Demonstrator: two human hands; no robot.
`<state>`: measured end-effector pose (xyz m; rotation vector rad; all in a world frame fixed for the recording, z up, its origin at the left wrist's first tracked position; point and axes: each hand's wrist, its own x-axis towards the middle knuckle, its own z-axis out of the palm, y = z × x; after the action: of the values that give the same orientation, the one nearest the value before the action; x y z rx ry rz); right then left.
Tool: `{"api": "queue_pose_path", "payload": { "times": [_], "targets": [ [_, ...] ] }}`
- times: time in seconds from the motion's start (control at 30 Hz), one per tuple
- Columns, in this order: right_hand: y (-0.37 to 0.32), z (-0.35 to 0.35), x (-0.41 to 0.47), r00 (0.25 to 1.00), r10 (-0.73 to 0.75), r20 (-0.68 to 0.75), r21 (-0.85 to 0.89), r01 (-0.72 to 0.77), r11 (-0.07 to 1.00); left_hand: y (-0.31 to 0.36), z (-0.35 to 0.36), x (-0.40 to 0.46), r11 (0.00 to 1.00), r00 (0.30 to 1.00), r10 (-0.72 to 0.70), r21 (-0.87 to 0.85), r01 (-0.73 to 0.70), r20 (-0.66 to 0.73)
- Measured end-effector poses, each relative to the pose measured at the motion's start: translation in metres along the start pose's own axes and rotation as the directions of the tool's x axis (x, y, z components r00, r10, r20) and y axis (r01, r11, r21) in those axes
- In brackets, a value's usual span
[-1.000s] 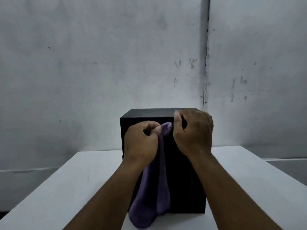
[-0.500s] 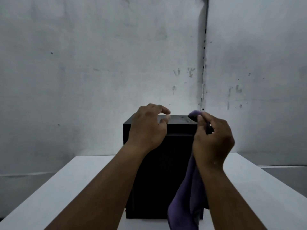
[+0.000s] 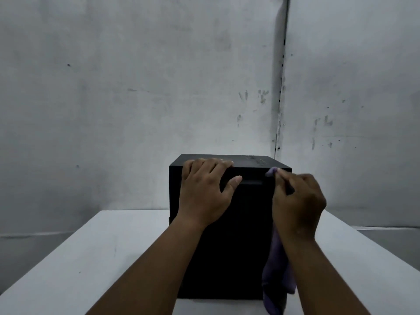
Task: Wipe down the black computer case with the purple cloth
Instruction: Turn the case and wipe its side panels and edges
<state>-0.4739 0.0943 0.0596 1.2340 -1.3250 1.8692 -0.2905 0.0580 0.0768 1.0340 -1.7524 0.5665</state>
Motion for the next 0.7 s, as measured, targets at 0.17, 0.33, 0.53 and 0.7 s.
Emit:
{"api": "queue_pose_path", "payload": {
  "times": [0.17,0.33,0.53,0.7],
  "targets": [
    [0.009,0.003,-0.013,1.0,0.03,-0.002,-0.018,-0.03,0.999,-0.001,0.009,-0.002,1.0,0.996,0.019,0.001,-0.019,-0.091],
    [0.026,-0.009,-0.072,0.999,0.012,0.036,-0.03,-0.011,0.999,-0.001,0.011,-0.003,1.0,0.993,0.015,-0.001,-0.015,-0.121],
    [0.023,-0.004,-0.047,1.0,-0.025,0.01,-0.049,0.026,0.998,-0.001,0.011,-0.003,1.0,0.993,0.008,-0.017,-0.01,-0.119],
    [0.017,0.007,-0.009,0.994,-0.043,-0.098,-0.03,0.04,0.999,-0.001,0.01,-0.003,1.0,0.994,0.002,-0.03,-0.006,-0.11]
  ]
}}
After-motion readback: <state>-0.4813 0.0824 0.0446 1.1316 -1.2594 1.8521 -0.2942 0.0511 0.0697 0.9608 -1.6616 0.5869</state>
